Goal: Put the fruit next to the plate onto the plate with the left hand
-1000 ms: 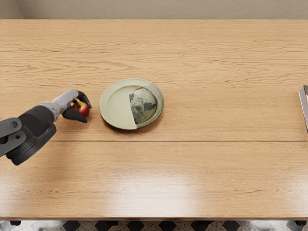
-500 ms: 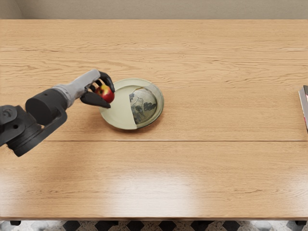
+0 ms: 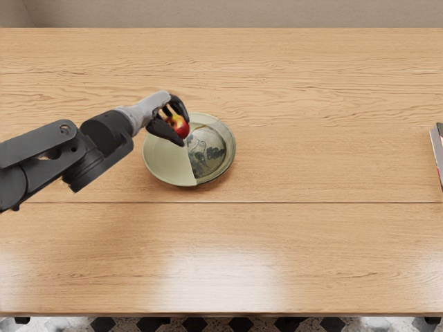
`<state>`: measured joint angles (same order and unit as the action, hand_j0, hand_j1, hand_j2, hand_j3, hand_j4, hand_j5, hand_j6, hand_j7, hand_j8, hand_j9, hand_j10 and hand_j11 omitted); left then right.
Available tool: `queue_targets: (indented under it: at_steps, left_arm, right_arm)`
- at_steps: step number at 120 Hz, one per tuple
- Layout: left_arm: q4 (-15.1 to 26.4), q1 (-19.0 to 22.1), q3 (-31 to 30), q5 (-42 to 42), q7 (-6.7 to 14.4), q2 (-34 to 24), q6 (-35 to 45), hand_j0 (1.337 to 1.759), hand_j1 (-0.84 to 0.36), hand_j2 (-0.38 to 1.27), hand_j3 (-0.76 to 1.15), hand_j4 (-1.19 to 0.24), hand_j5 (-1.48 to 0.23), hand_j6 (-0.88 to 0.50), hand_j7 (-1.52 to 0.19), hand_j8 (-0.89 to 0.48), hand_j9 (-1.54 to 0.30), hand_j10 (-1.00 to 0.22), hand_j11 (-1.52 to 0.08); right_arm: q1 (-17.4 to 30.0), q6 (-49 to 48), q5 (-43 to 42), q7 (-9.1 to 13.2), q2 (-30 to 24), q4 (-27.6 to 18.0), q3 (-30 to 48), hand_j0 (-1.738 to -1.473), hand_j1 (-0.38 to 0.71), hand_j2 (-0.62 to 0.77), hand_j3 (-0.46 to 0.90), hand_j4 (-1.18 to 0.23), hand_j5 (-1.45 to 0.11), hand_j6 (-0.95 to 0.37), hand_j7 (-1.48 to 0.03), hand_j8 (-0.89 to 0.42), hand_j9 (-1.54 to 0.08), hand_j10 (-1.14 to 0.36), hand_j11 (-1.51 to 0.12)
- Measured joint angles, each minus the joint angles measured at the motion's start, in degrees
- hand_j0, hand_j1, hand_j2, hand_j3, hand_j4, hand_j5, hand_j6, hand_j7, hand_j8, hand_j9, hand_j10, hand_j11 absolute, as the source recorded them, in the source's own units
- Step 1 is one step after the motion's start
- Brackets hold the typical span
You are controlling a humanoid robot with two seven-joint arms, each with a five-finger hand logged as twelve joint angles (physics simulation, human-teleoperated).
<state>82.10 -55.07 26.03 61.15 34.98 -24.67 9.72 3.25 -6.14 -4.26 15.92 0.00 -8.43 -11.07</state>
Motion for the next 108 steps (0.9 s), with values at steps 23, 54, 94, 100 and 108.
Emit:
queue_targets:
  at_steps: [23,54,94,100,108]
  left_arm:
    - [-4.63,-0.74,0.07,0.66,0.01,1.85,-0.17,1.654,-0.33,0.46,0.0,-0.62,-1.01,-0.34,-1.0,-0.34,-1.0,-0.6,-0.97]
    - [-4.85,-0.57,0.87,0.81,0.02,2.08,0.21,1.657,-0.05,0.17,0.0,-0.35,-0.51,-0.27,-0.51,-0.27,-0.51,-0.34,-0.5]
    - [4.9,2.29,12.12,-37.81,0.02,-14.19,-14.61,1.658,0.24,0.04,0.0,-0.1,-0.14,-0.08,-0.14,-0.08,-0.14,-0.1,-0.13]
    - [5.44,4.64,13.51,-46.3,0.02,-20.25,-23.62,1.658,0.26,0.03,0.0,-0.08,-0.11,-0.07,-0.11,-0.07,-0.11,-0.08,-0.11]
    - [5.77,6.26,14.51,-58.05,0.02,-24.74,-33.52,1.658,0.28,0.02,0.0,-0.06,-0.08,-0.05,-0.08,-0.05,-0.08,-0.06,-0.08]
  right_arm:
    - [-0.07,-0.01,0.03,0.02,0.0,0.0,0.0,-1.658,-0.35,0.0,0.0,0.0,0.0,0.0,0.0,0.0,0.0,0.0,0.0]
    - [-0.09,-0.01,0.04,0.03,0.0,-0.06,0.0,-1.658,-0.35,0.0,0.0,0.0,0.0,0.0,0.0,0.0,0.0,0.0,0.0]
    - [-0.1,-0.14,0.04,0.07,0.0,-0.86,0.0,-1.658,-0.35,0.0,0.0,0.0,0.0,0.0,0.0,0.0,0.0,0.0,0.0]
    - [-0.1,-0.15,0.06,0.07,0.0,-1.21,0.02,-1.658,-0.35,0.0,0.0,0.0,0.0,0.0,0.0,0.0,0.0,0.0,0.0]
    - [-0.07,-0.17,0.08,0.08,0.0,-1.61,0.05,-1.658,-0.35,0.0,0.0,0.0,0.0,0.0,0.0,0.0,0.0,0.0,0.0]
